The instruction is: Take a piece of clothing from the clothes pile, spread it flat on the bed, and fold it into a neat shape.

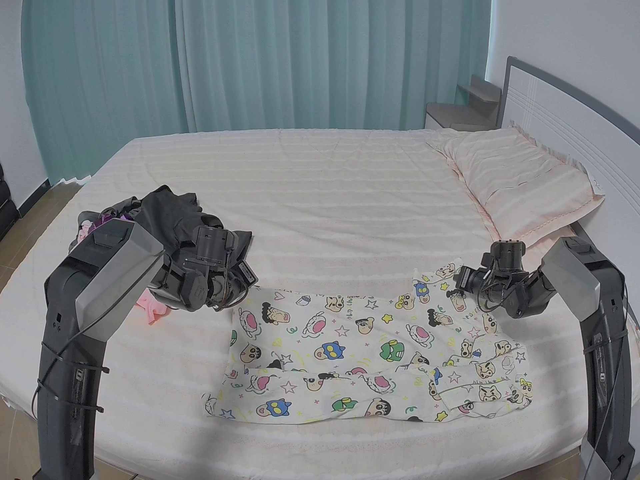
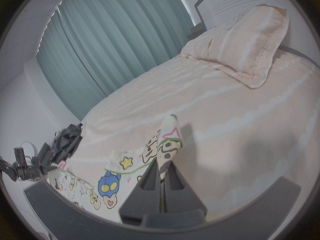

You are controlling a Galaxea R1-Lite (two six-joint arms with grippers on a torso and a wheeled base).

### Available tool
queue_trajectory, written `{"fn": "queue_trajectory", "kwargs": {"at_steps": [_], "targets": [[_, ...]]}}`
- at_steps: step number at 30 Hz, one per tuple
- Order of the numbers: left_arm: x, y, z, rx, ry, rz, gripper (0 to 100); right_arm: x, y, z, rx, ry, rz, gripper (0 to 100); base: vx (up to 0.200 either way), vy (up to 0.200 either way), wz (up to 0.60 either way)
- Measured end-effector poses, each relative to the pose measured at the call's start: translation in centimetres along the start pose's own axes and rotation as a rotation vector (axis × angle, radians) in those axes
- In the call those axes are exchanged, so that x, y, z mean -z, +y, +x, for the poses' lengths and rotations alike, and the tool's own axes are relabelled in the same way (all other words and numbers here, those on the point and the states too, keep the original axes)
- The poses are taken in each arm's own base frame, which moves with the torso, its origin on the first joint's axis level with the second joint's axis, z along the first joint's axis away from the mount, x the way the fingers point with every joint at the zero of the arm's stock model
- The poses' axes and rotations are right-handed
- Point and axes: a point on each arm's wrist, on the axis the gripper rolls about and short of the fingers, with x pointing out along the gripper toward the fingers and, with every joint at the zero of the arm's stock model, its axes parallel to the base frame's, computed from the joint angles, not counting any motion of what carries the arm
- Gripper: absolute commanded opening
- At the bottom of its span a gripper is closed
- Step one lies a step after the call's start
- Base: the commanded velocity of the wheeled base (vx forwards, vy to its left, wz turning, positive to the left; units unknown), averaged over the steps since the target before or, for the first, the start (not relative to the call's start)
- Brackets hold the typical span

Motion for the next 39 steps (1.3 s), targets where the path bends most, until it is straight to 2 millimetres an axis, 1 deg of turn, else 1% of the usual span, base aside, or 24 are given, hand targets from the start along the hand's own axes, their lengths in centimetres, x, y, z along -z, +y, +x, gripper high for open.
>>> {"fn": "queue_trajectory", "kwargs": {"at_steps": [4,12,23,31,34,39], "targets": [[-0.3,-0.2,-0.2,0.009,-0.01,0.0,0,-0.8,-0.6,-0.3,-0.023,-0.047,0.044,0,0.0,0.0,0.0],[-0.8,-0.5,-0.5,0.014,-0.029,0.001,0,-1.8,-1.3,-1.1,-0.046,-0.088,0.055,0,0.0,0.0,0.0],[-1.3,-1.0,-0.5,0.023,-0.061,0.001,0,-2.6,-1.2,-1.3,-0.058,-0.129,0.048,0,0.0,0.0,0.0],[-1.4,-1.1,-0.5,0.019,-0.057,0.001,0,-2.4,-1.1,-1.8,-0.061,-0.113,0.05,0,0.0,0.0,0.0],[-1.2,-0.9,-0.7,0.009,-0.047,0.003,0,-2.1,-1.1,-2.4,-0.07,-0.092,0.055,0,0.0,0.0,0.0],[-1.0,-0.8,-1.2,-0.002,-0.035,0.017,0,-1.8,-1.2,-4.0,-0.092,-0.061,0.059,0,0.0,0.0,0.0]]}}
